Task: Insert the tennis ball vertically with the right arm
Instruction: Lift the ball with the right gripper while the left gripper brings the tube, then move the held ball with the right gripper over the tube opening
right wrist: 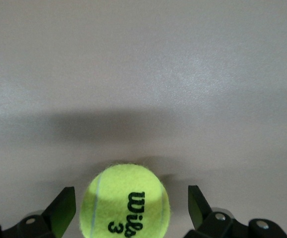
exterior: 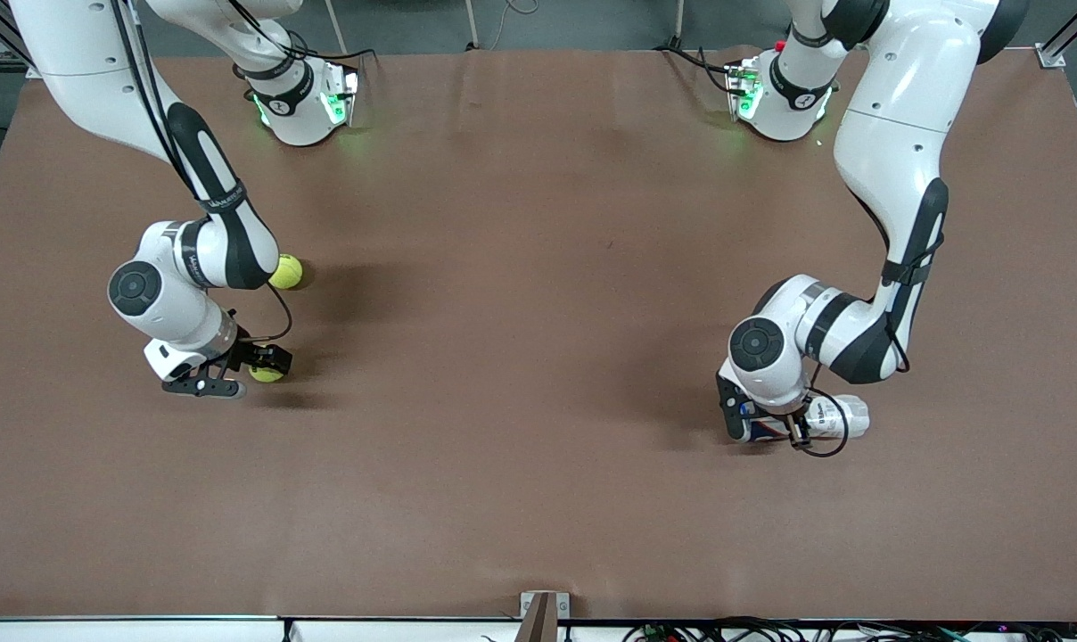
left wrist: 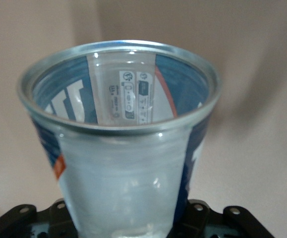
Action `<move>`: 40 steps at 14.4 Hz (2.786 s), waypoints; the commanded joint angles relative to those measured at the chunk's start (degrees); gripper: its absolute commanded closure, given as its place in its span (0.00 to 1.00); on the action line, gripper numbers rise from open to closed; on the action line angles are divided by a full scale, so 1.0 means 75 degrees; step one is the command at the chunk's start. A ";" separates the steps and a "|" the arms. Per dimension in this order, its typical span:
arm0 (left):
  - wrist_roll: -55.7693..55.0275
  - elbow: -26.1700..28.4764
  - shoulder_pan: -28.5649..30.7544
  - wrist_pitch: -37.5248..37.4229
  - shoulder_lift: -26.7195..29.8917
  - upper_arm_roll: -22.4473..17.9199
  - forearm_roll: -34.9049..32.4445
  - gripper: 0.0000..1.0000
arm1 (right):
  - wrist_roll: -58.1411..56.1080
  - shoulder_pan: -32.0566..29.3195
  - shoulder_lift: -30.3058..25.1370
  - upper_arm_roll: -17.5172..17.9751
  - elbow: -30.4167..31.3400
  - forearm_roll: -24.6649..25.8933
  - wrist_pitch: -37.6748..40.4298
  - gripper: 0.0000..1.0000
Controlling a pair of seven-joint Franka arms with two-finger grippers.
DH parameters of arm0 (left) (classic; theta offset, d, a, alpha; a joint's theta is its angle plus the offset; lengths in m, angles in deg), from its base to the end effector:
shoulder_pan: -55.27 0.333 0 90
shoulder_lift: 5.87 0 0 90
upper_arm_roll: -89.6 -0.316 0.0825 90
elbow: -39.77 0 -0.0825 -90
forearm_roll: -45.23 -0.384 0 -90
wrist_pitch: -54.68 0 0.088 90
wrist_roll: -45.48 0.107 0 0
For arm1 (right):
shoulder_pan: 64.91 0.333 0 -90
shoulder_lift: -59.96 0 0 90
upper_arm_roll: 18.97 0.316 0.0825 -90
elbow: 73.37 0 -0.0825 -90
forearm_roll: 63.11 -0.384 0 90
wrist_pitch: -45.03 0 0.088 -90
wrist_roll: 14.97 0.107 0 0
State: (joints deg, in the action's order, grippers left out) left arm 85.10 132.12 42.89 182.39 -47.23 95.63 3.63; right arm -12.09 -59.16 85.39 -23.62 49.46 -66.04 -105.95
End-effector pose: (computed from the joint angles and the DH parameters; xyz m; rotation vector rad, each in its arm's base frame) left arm 0.6609 -0.1892 0.2007 -1.9861 1.7971 0.2358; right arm 0.5754 0.0096 0.1979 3.1319 -0.1042 0.0780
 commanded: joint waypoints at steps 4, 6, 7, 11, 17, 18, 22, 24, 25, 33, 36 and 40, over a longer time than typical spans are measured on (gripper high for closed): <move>0.0320 -0.0840 -0.0012 -0.0036 0.0452 0.0731 0.1944 0.44 | 0.0143 0.0136 -0.0051 -0.0095 0.0239 0.0168 -0.0225 0.00; 0.0262 -0.1121 -0.0106 -0.0024 0.0429 0.1023 0.2743 0.44 | 0.0155 0.0136 -0.0028 -0.0083 0.0251 0.0168 -0.0237 0.01; 0.0261 -0.1157 -0.0083 -0.0001 0.0394 0.1222 0.3210 0.44 | 0.0155 0.0136 -0.0016 -0.0083 0.0239 0.0168 -0.0237 0.02; 0.0308 -0.1052 -0.0072 0.1345 0.0265 0.1726 0.4934 0.43 | 0.0143 0.0147 0.0008 -0.0083 0.0239 0.0168 -0.0190 0.11; 0.0308 -0.1029 -0.0142 0.3417 -0.0437 0.2628 0.6179 0.42 | 0.0155 0.0112 0.0019 -0.0083 -0.0017 0.0168 0.0125 0.42; 0.0285 -0.0982 -0.0165 0.3874 -0.0613 0.2804 0.6307 0.42 | 0.0167 0.0054 0.0031 -0.0072 -0.0181 0.0156 0.0359 0.54; 0.0261 -0.0795 -0.0411 0.5948 -0.1304 0.3157 0.6391 0.42 | 0.0774 0.0065 -0.0027 -0.0071 -0.0779 0.0133 0.1331 0.92; 0.0261 -0.0759 -0.0679 0.7166 -0.1621 0.3169 0.6391 0.42 | 0.1300 0.0124 -0.0097 -0.0060 -0.1083 0.0133 0.1928 0.99; 0.0226 -0.0771 -0.0797 0.7717 -0.1866 0.3181 0.6391 0.42 | 0.1593 0.0136 -0.0202 -0.0037 -0.1247 0.0121 0.2302 0.99; -0.1201 -0.0712 -0.1441 0.8986 -0.2243 0.3380 0.6391 0.42 | 0.4335 0.1259 -0.1164 0.0011 -0.2265 -0.0742 0.4891 1.00; -0.1473 -0.0712 -0.1618 0.9933 -0.2699 0.3380 0.6356 0.42 | 0.5588 0.1600 -0.1141 0.0011 -0.3028 -0.1353 0.5551 1.00; -0.1462 -0.0712 -0.1654 1.0101 -0.2794 0.3369 0.6309 0.41 | 0.7241 0.2150 -0.1094 -0.0001 -0.3568 -0.2128 0.5552 1.00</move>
State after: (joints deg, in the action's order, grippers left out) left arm 74.05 127.28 30.50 258.15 -68.09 120.90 50.50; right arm 36.57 -44.70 76.69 -23.15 25.23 -79.62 -65.13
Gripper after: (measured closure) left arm 0.414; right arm 0.330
